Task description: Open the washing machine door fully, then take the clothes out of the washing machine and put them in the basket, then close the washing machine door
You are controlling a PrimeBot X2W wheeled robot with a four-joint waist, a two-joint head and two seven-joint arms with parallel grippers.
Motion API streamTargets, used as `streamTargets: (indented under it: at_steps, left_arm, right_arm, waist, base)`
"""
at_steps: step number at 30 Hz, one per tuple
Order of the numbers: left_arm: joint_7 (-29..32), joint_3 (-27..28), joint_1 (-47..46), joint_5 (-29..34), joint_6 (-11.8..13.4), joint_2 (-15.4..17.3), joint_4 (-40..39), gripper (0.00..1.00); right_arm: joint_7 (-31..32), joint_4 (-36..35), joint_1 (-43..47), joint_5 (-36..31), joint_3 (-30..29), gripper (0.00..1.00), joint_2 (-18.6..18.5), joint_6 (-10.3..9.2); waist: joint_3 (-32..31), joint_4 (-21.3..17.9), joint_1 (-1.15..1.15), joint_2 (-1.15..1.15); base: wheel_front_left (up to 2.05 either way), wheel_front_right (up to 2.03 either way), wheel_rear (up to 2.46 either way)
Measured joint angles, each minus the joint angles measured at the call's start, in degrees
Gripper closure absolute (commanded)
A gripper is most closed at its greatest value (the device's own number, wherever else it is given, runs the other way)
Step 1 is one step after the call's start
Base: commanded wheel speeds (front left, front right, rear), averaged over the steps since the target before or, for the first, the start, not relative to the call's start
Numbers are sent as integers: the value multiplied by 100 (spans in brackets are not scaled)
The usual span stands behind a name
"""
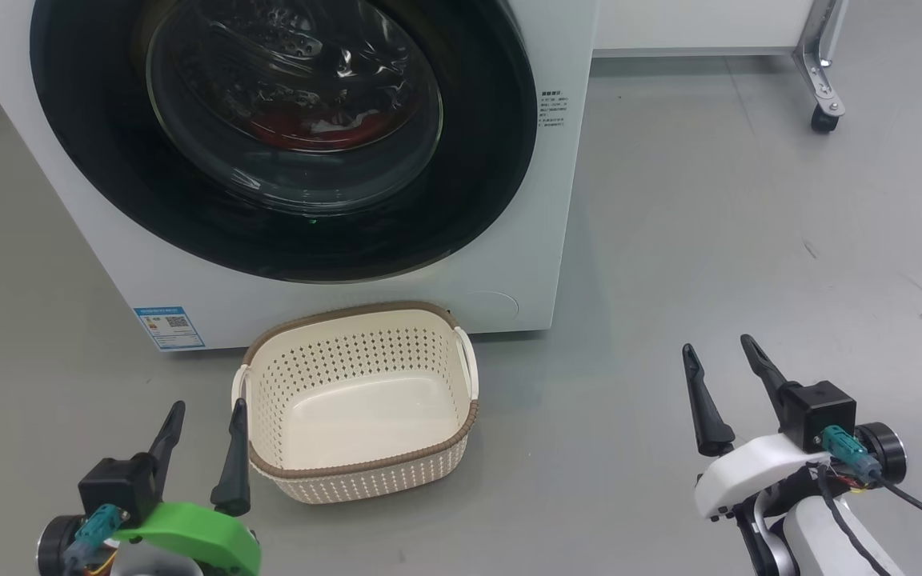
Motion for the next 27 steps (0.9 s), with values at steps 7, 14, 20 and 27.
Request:
streamTargets:
  at_steps: [7,14,20,27]
  left_arm:
    - [0,-1,-25,1,1,-12,31,0]
    - [0,-3,-54,1,1,-13,87,0]
    - [0,-7,-90,2,0,-12,123,0]
    - [0,-26,-118,49,1,-8,136,0]
  right_arm:
    - [0,12,0,0,-99,0,38,-31]
    - [0,23,1,0,-133,0,91,-31]
    - [0,36,1,0,-168,37,131,-24]
    - [0,44,1,0,-226,100,166,26]
  waist:
    - [4,-2,0,0]
    - [14,-5,0,0]
    - [26,-10,0,0]
    - [55,-17,0,0]
  base:
    - [0,0,0]
    - [0,0,0]
    - [0,0,0]
    - [0,0,0]
